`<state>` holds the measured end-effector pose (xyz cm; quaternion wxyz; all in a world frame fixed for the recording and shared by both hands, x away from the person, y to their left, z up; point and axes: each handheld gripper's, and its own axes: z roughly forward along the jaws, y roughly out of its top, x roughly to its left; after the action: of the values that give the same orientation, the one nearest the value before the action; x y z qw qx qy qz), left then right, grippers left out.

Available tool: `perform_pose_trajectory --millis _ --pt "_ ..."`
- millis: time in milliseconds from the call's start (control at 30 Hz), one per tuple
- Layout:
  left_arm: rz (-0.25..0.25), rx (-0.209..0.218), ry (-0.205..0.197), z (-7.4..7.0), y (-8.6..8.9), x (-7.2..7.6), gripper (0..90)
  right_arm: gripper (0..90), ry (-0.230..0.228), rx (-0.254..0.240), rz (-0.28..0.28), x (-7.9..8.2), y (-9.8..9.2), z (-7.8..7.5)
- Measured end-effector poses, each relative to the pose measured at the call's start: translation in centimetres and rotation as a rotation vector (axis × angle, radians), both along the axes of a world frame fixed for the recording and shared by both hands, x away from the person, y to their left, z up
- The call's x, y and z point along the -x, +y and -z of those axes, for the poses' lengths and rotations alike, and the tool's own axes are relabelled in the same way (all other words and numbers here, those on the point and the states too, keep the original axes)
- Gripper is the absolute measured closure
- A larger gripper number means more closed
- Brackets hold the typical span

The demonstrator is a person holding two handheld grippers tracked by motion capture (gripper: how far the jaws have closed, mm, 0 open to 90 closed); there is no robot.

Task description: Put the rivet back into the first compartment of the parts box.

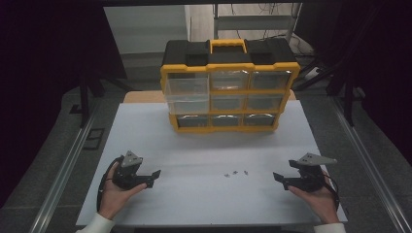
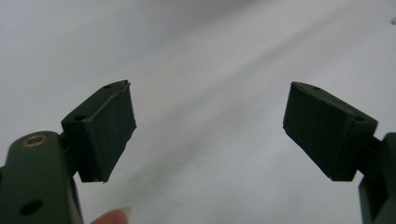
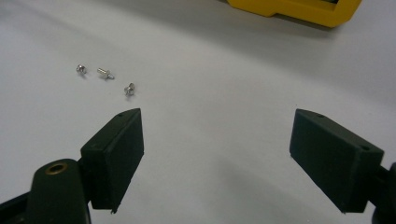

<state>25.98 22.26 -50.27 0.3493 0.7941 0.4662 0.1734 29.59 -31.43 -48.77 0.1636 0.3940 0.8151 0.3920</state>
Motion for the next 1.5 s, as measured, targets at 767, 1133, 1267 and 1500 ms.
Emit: perform_pose_trajectory --millis 767,1133,1267,1500 --pt "0.037 0.005 -0.003 -0.2 -0.2 0.2 17.1 21.0 0.013 0.055 -0.126 -2.1 4.7 -2.6" --pt "0.057 0.008 -0.015 -0.3 -0.4 0.3 16.6 21.6 0.039 0.075 -0.183 -2.8 7.0 -3.0" --pt "0.059 0.007 -0.019 -0.3 -0.5 0.4 16.2 21.6 0.038 0.084 -0.199 -3.2 8.0 -3.2" --pt "0.061 0.004 -0.018 -0.4 -0.6 0.4 16.2 22.5 0.049 0.108 -0.232 -3.6 9.7 -3.2"
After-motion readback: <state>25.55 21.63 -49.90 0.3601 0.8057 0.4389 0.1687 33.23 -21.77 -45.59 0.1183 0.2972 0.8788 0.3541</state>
